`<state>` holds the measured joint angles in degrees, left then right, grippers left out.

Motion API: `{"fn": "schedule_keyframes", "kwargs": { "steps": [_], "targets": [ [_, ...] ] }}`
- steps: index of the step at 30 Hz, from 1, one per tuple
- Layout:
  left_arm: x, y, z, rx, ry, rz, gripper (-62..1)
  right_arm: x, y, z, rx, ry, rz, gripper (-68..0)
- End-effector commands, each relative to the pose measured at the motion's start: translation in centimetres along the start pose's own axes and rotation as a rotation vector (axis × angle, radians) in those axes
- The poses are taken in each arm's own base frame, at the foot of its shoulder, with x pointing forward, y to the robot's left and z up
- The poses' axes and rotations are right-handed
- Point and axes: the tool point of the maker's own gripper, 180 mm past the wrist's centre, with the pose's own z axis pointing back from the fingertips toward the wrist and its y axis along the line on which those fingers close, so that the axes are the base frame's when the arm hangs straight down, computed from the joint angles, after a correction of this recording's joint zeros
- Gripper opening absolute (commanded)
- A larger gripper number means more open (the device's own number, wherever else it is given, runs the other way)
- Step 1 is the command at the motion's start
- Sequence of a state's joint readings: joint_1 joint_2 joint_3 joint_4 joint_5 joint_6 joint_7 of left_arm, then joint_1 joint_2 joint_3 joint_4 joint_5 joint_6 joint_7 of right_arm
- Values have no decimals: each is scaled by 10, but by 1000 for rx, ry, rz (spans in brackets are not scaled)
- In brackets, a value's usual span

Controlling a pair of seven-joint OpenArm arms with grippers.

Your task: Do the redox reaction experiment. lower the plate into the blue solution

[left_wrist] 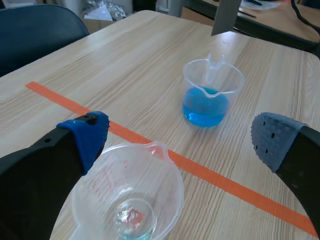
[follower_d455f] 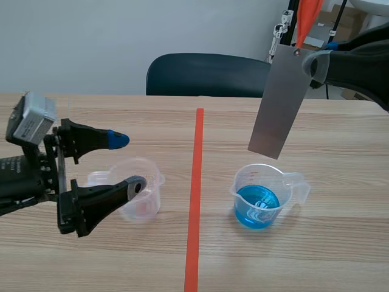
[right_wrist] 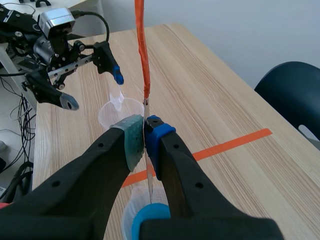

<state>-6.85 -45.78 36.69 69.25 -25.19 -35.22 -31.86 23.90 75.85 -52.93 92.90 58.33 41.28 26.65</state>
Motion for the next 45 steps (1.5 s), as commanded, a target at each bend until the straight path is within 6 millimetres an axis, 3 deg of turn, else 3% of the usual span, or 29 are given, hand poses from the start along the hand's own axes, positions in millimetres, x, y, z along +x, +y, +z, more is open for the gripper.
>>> {"fn": "schedule_keyframes", "kwargs": {
  "steps": [1, 6, 13, 24, 29, 37, 45],
  "targets": [
    [10, 2, 11, 21, -42, 5, 14, 17, -4, 1, -6, -40, 27, -669],
    [9, 7, 50, 120, -83, 41, 14, 17, -4, 1, -6, -40, 27, -669],
    [7, 0, 95, 235, -147, 98, 14, 15, -4, 1, -6, -32, 27, -669],
    [-4, -26, 133, 407, -219, 72, 14, 13, -4, 1, -6, -21, 27, -669],
    [-19, -43, 136, 498, -207, 20, 14, 5, -2, -4, 2, 10, 20, -669],
    [-44, -74, 112, 531, -143, -44, 14, 0, 1, -8, 14, 23, 18, -669],
    [-36, -81, 97, 518, -212, -64, 14, -8, 2, -14, 18, 44, 13, -669]
  ]
}}
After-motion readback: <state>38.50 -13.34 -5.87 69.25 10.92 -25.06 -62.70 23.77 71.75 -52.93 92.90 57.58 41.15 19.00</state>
